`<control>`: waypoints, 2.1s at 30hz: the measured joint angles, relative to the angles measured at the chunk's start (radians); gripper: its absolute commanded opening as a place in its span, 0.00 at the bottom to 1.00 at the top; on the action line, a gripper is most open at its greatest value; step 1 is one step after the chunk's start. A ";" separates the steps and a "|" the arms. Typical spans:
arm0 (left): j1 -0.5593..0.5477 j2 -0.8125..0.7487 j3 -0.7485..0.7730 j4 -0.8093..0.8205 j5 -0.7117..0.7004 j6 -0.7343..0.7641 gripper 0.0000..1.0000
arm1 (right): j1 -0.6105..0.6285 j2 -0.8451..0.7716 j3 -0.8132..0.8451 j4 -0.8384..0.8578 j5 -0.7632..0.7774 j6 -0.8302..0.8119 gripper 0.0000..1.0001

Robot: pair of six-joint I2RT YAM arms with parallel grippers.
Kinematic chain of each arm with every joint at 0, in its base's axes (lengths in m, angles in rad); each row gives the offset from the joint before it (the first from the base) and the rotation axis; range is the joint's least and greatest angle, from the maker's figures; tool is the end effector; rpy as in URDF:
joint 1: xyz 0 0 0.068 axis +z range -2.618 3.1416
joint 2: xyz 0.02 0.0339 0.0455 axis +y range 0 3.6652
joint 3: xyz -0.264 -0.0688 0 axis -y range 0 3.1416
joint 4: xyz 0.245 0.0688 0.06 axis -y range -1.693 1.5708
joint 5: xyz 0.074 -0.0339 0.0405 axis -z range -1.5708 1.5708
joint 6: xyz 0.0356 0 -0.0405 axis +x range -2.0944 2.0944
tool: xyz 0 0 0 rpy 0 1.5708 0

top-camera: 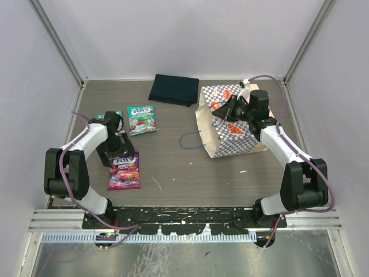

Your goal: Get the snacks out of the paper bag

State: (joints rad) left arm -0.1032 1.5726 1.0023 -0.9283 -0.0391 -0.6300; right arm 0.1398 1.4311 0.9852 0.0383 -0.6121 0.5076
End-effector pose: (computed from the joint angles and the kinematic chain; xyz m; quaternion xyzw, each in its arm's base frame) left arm 0.2657 -0.0261 0.1864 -0.2608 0.9645 0.0053 0.0407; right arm 0.3188 0.0655 0.2825 -0.0170 0.8136 0.4053 0.4165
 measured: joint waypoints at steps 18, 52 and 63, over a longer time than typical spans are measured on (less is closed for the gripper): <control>0.039 -0.060 -0.002 0.080 0.002 0.069 0.88 | 0.000 0.000 -0.004 0.008 -0.011 0.003 0.01; -0.024 -0.037 -0.119 0.163 -0.062 0.075 0.92 | 0.000 0.000 -0.004 0.013 -0.011 0.004 0.01; 0.007 -0.037 -0.119 0.195 -0.084 0.085 0.92 | 0.000 0.000 -0.004 0.014 -0.011 0.004 0.01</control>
State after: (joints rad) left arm -0.0959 1.5360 0.8833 -0.7338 -0.1226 -0.5446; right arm 0.1398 1.4311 0.9813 0.0521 -0.6235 0.5114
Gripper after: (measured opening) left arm 0.917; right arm 0.045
